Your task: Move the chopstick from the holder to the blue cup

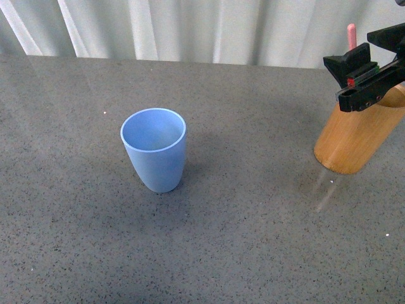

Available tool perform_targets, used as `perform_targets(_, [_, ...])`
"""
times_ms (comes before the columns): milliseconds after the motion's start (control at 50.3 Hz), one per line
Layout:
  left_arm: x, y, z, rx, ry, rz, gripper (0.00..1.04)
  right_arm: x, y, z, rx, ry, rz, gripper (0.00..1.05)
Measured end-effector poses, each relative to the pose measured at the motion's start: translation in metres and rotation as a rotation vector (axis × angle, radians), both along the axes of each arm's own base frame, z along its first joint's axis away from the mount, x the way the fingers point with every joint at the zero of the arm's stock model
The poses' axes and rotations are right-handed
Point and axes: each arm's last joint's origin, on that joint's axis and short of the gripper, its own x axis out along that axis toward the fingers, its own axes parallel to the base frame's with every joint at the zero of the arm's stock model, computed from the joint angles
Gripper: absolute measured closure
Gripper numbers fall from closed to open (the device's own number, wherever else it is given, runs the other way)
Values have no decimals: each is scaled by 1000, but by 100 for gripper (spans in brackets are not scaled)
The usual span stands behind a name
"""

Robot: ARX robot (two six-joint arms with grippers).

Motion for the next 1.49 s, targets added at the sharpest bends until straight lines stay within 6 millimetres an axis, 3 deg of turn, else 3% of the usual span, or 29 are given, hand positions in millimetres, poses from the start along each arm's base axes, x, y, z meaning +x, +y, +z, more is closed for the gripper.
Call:
perform_targets(99, [0,0,0,0,0,0,7,1,0,2,1,-8,0,54])
perform_targets(258, [0,0,0,0,0,0,7,2,-1,4,16,-25,-11,92])
perform_targets(318, [0,0,0,0,0,0,7,-1,-4,5,21,-41,-25,101])
perform_targets(795, [0,0,0,0,0,0,7,-27,-22,55,123,-142,-114,101])
perform_targets(915, [0,0,0,0,0,0,7,-44,-19,97,287,-264,-120,101])
perform_targets(994, [0,0,0,0,0,0,7,-50,-14,110,354,-302,-113,101])
perform_targets(1233, [0,0,0,0,0,0,7,-60,22,134,522,-241,-49,101])
perform_targets(1491, [0,0,0,0,0,0,7,-62,77,125,648,-53,55,101])
